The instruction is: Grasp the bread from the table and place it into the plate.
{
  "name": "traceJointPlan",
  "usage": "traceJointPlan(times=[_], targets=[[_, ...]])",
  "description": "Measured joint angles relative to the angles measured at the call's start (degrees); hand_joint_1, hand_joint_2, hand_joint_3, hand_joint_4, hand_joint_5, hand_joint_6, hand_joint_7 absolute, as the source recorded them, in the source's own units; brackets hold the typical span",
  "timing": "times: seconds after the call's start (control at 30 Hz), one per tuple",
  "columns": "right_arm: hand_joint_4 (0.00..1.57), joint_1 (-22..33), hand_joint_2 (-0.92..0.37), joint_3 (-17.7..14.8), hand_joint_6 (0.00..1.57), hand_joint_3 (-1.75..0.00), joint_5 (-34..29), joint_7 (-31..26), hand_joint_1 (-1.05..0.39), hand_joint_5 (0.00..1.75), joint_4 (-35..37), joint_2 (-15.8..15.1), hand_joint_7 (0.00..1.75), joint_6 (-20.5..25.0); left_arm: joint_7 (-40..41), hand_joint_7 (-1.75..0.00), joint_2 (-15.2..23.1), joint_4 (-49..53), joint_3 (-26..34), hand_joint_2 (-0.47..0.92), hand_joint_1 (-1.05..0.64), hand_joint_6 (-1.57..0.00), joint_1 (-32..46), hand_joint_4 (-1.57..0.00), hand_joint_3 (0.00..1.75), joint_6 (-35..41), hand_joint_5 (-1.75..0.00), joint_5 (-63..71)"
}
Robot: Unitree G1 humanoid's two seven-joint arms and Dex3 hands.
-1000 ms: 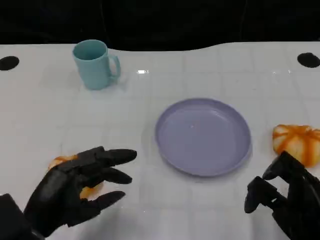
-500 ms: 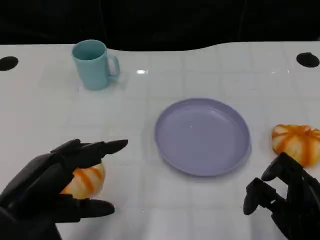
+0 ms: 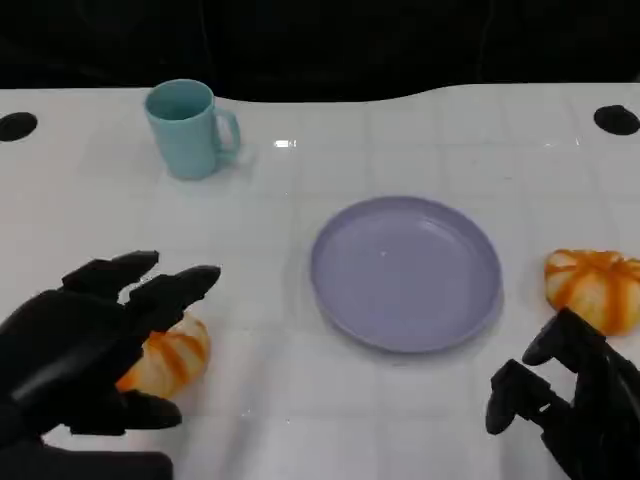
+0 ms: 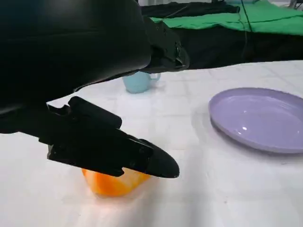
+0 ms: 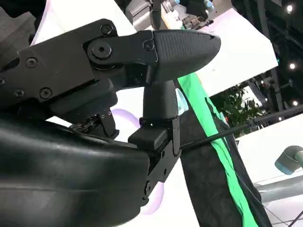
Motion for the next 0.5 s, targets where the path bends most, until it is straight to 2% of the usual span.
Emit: traceJointPlan(times=[0.23, 0.5], targets=[[0.76, -0.03, -0.92, -0.01, 0.54, -0.40, 0.07, 0.04, -0.58, 1.75, -0.06, -0.20, 1.65, 0.14, 1.14, -0.02, -0.19, -1.22, -3.62, 0.87, -0.54, -0.22, -1.91, -0.07, 0.00, 4.47, -0.06, 10.63], [0.76, -0.01, -0.92, -0.17, 0.55, -0.39, 0.13, -0.01, -0.58, 1.75, -0.10, -0.36, 1.64, 0.47, 1.15, 0.00, -0.17, 0.62, -6.32, 0.88, -0.53, -0.22, -4.72, -0.10, 0.01, 6.59, -0.07, 13.30]])
